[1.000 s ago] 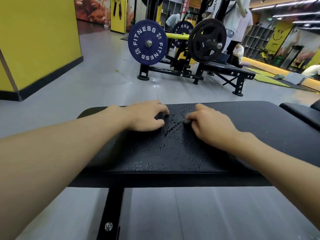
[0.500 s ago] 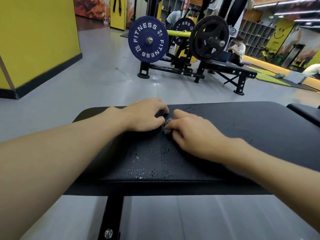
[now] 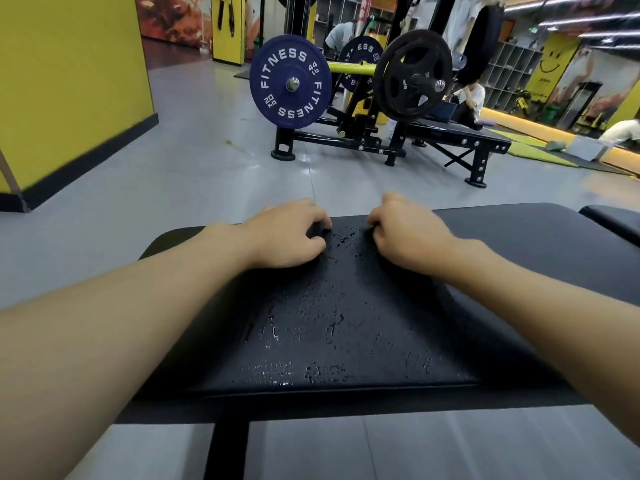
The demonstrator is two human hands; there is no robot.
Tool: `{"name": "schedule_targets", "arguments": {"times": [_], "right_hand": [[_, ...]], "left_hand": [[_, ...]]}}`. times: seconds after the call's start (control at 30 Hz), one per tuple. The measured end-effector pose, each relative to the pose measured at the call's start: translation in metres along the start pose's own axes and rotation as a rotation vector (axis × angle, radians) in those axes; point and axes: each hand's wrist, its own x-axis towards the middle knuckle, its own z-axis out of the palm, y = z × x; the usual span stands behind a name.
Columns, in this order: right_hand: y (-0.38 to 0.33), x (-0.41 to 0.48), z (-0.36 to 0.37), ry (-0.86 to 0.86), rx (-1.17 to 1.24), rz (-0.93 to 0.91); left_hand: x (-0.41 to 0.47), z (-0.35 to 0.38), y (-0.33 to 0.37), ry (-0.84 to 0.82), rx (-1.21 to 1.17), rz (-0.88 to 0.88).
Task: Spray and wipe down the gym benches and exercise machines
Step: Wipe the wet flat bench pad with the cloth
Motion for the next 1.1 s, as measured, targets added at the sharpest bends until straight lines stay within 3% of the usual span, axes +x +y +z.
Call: {"name": "schedule_targets", "arguments": {"times": [0.1, 0.13, 0.27, 0.43, 0.57, 0.73, 0.9, 1.03, 1.1], "right_hand": [[-0.028, -0.017, 0.011, -0.057, 0.066, -0.253], [-0.023, -0.015, 0.008, -0.057, 0.098, -0.259], [0.015, 0.020, 0.006, 0.010, 0.078, 0.005], [-0.016, 0.011, 0.017, -0.040, 0.099, -0.254], [0.010, 0.042, 0.012, 0.021, 0.098, 0.051], [-0.033, 0.020, 0.023, -0.027, 0.146, -0.285], [-0.009, 0.047, 0.018, 0.013, 0.083, -0.006], [-0.054, 0.013, 0.022, -0.015, 0.145, -0.324], [-0.045, 0.011, 0.018, -0.033, 0.135, -0.334]], "left_hand": [[0.005, 0.000, -0.005, 0.016, 0.006, -0.003], [0.006, 0.000, -0.007, 0.017, 0.008, -0.004], [0.002, -0.001, -0.010, -0.001, -0.021, -0.015], [0.002, -0.002, -0.017, 0.009, -0.042, -0.048], [0.001, -0.002, -0.021, -0.006, -0.058, -0.061], [-0.002, -0.004, -0.023, 0.014, -0.069, -0.084], [-0.003, -0.005, -0.024, 0.004, -0.096, -0.089], [-0.002, -0.005, -0.025, 0.004, -0.102, -0.104], [-0.003, -0.005, -0.023, -0.003, -0.114, -0.100]]}}
